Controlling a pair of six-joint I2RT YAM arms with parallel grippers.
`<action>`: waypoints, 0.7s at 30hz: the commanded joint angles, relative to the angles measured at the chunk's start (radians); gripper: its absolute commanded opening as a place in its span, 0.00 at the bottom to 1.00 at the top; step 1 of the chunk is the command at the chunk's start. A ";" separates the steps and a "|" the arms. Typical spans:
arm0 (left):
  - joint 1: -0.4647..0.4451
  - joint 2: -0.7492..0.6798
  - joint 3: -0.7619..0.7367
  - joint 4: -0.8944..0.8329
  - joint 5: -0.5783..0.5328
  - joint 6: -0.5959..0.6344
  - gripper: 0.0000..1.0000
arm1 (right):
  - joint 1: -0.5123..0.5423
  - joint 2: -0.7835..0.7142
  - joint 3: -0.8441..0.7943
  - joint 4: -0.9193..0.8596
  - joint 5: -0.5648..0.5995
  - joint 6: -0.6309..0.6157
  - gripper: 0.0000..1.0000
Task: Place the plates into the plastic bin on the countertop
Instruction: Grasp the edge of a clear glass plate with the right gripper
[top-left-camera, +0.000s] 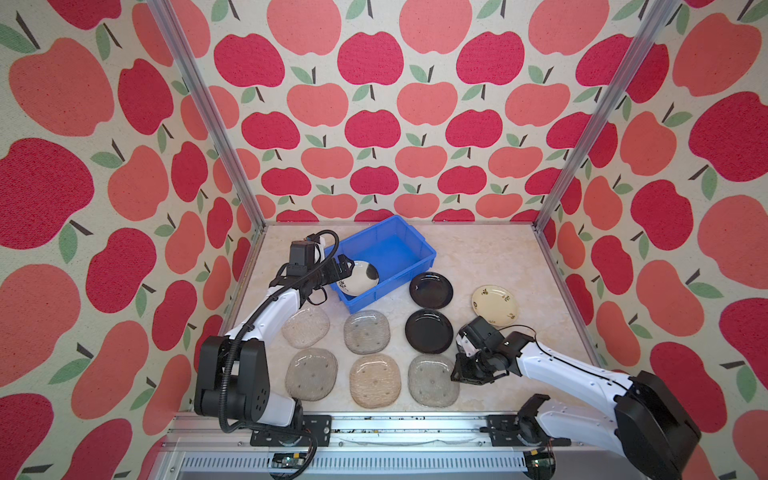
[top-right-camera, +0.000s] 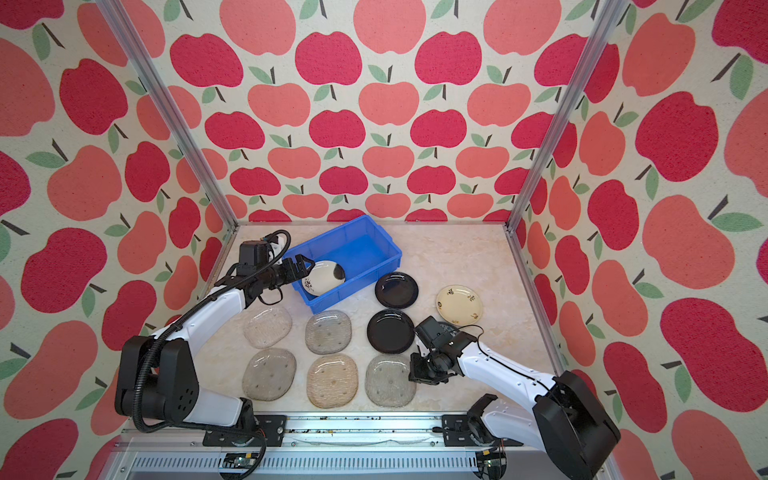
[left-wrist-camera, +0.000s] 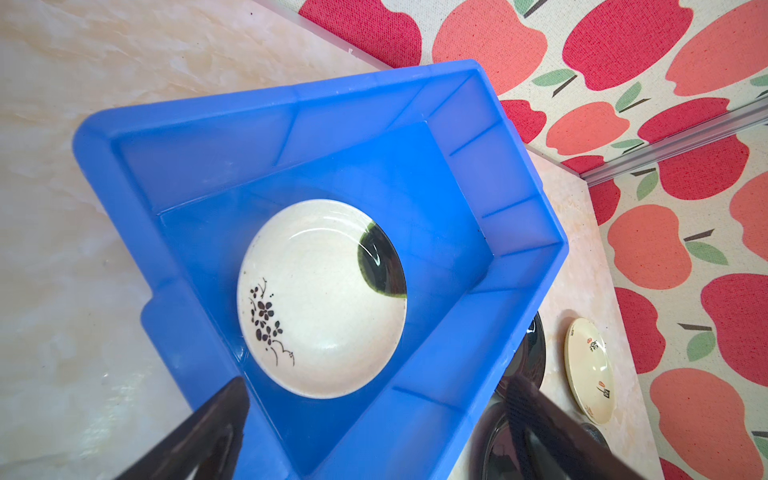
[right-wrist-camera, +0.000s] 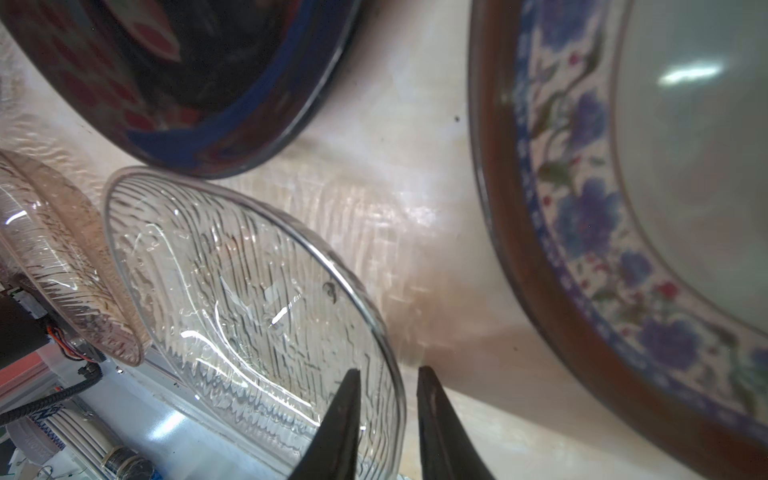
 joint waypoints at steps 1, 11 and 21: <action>0.001 0.016 -0.013 0.029 -0.008 0.017 0.98 | 0.005 0.002 -0.012 0.031 -0.015 0.018 0.24; 0.003 0.034 -0.002 0.032 -0.001 0.014 0.97 | -0.001 -0.059 -0.015 -0.026 0.006 0.030 0.00; -0.001 0.018 0.057 -0.021 0.032 0.014 0.96 | -0.042 -0.161 0.278 -0.382 0.071 -0.105 0.00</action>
